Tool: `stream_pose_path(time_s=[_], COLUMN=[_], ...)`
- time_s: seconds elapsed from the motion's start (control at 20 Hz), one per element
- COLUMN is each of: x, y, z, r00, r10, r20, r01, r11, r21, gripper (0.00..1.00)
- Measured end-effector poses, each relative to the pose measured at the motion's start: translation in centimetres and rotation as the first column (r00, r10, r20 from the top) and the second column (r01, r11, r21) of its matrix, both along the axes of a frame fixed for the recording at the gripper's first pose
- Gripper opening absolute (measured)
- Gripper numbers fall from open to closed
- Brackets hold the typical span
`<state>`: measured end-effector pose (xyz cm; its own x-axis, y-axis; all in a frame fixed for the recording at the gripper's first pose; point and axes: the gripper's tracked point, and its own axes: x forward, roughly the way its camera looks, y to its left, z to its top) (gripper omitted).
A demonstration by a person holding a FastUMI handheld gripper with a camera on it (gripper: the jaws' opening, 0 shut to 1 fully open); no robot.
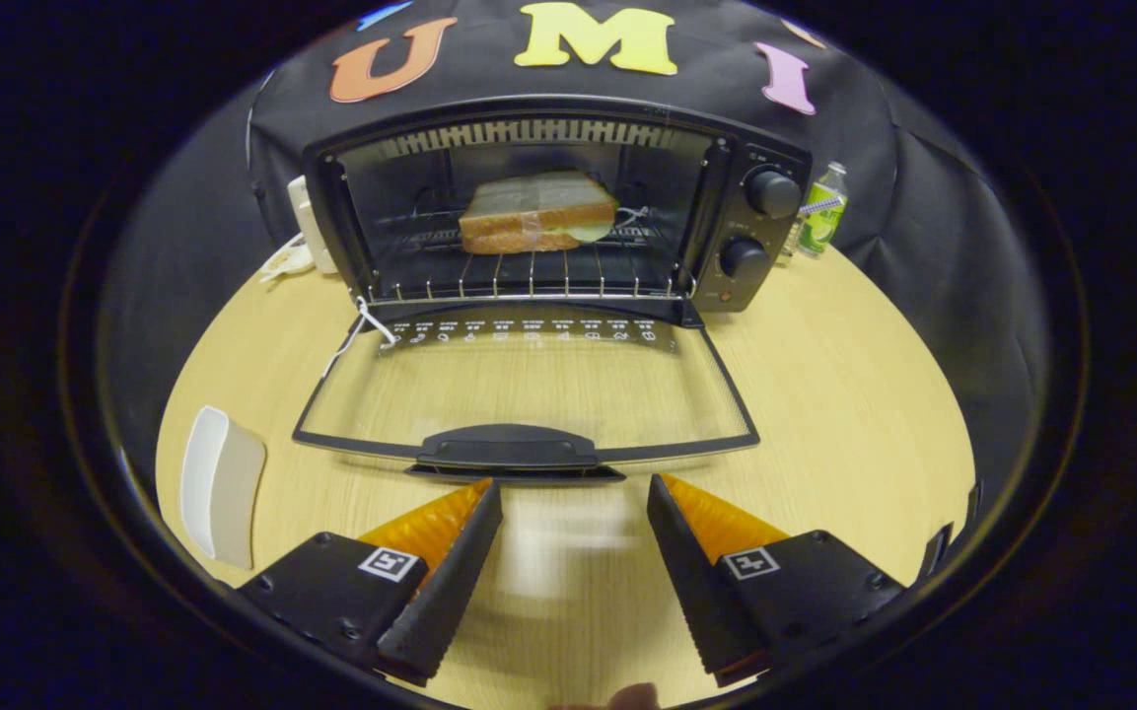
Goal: Open the toaster oven, put the food inside, and close the toaster oven door.
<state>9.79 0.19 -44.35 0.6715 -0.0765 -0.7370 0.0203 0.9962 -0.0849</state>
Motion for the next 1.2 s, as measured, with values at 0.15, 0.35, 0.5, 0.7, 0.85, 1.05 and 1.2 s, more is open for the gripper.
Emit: stream_pose_path(time_s=[0.15, 0.35, 0.5, 0.7, 0.85, 1.05, 1.2], x=[0.2, 0.1, 0.0, 0.4, 1.4, 3.9, 3.9], y=[0.1, 0.0, 0.2, -0.7, -0.8, -0.5, -0.3], z=[-0.4, 0.7, 2.6, 7.8, 11.6, 15.2, 20.1], r00=[0.999, 1.0, 0.999, 0.988, 0.972, 0.953, 0.928], r10=[0.014, 0.013, 0.013, 0.026, 0.035, 0.037, 0.008], r20=[-0.03, -0.007, 0.038, 0.152, 0.233, 0.299, 0.372], r01=[-0.012, -0.013, -0.014, -0.033, -0.045, -0.048, -0.033], r11=[0.999, 0.999, 0.999, 0.999, 0.998, 0.998, 0.998], r21=[0.042, 0.041, 0.037, 0.041, 0.04, 0.029, 0.059], gripper=[0.98, 0.99, 0.98, 0.99, 0.99, 0.99, 0.99])
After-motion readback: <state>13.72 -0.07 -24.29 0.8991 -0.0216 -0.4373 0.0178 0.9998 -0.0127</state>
